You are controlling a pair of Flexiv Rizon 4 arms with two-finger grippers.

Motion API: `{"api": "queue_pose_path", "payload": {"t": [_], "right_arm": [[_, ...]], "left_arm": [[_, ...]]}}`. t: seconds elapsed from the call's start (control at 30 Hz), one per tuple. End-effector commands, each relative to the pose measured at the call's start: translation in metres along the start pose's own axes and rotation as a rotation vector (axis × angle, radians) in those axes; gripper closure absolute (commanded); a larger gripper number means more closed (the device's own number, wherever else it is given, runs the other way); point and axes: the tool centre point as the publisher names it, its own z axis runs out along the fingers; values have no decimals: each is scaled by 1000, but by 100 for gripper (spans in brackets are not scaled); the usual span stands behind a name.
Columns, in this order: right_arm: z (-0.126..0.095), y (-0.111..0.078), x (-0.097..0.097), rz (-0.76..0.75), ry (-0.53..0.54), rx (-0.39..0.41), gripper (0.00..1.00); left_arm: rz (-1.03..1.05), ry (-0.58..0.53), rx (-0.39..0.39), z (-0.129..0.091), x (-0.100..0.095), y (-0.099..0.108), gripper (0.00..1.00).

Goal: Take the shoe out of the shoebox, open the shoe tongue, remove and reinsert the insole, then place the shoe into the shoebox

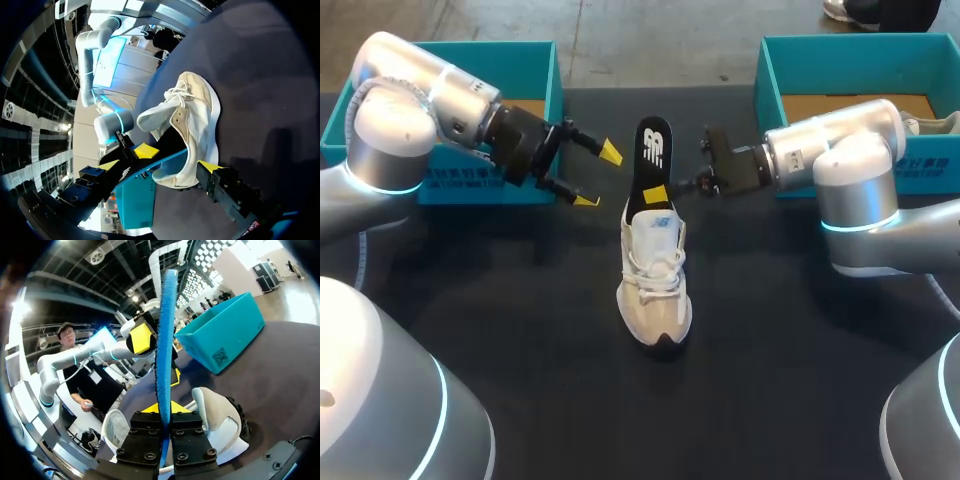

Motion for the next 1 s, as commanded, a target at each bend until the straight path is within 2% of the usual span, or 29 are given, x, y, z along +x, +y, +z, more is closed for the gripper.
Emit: {"api": "queue_pose_path", "payload": {"t": [0.03,0.2,0.5,0.83,0.9,1.0], "right_arm": [[8,-6,-13,9,43,6,100],[11,-11,-13,29,65,20,100],[15,-25,0,86,85,91,100],[21,-36,7,124,90,122,100],[18,-33,7,113,78,120,88],[15,-26,9,96,60,129,85]], "left_arm": [[1,2,-3,0,0,-1,0],[1,2,-3,0,0,-1,0],[1,2,-3,0,0,-1,0],[1,2,-3,0,0,-1,0],[1,2,-3,0,0,-1,0],[1,2,-3,0,0,-1,0]]}}
